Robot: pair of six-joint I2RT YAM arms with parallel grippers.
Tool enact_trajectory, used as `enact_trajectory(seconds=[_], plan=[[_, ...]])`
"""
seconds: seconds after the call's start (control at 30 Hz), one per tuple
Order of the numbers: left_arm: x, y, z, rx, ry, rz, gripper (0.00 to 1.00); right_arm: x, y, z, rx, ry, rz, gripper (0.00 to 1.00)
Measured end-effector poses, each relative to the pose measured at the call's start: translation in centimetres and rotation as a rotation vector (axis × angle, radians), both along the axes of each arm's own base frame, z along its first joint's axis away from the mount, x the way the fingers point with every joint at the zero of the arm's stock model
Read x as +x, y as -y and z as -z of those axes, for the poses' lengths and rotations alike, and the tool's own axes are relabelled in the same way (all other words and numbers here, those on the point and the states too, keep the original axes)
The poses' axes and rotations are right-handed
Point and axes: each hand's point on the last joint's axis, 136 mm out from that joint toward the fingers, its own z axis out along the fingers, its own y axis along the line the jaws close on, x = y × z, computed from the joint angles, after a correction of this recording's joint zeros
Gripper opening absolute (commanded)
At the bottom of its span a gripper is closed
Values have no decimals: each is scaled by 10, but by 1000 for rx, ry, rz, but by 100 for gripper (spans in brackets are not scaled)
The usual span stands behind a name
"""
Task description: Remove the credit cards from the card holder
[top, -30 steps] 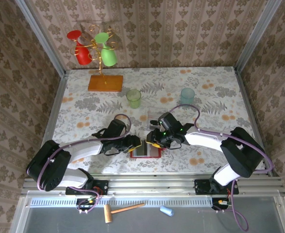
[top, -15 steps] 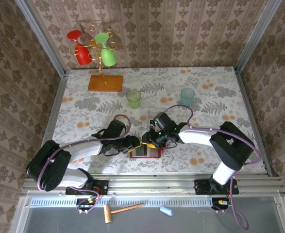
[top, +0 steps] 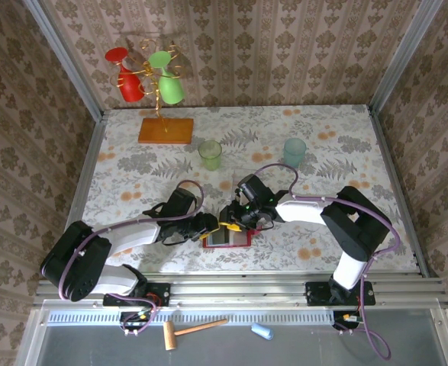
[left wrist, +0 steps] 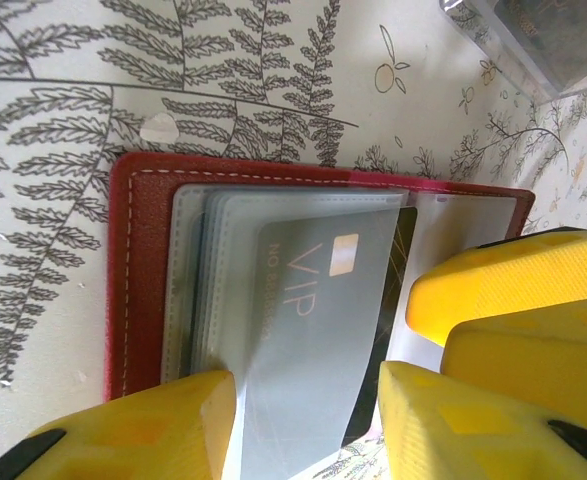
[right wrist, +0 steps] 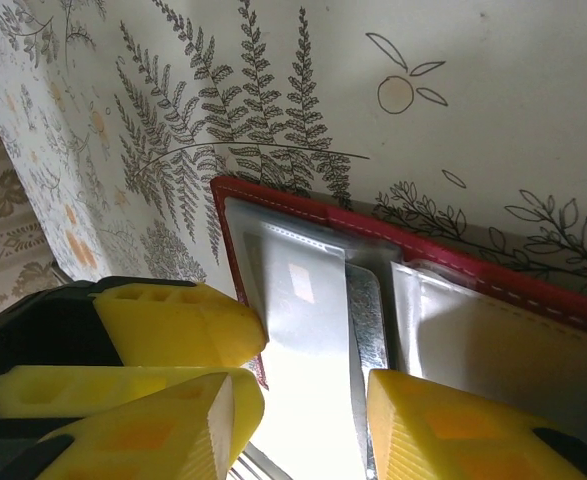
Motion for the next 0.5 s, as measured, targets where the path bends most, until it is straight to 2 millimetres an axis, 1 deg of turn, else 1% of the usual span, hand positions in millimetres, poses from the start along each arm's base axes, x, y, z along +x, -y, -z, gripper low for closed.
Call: enact_trajectory(seconds=[0.07, 0.13, 0.3, 0.5], plan=[[0, 0, 0, -1, 1, 0, 43, 0, 0, 0, -1, -1, 0, 37], [0, 0, -1, -2, 2, 1, 41, 0, 0, 2, -4, -4, -1, 34], [0, 0, 0, -3, 3, 1, 40, -1, 0, 11, -19, -21, -2, 33], [-1, 0, 0, -7, 4, 2, 40, -1, 0, 13, -23, -25, -2, 33]])
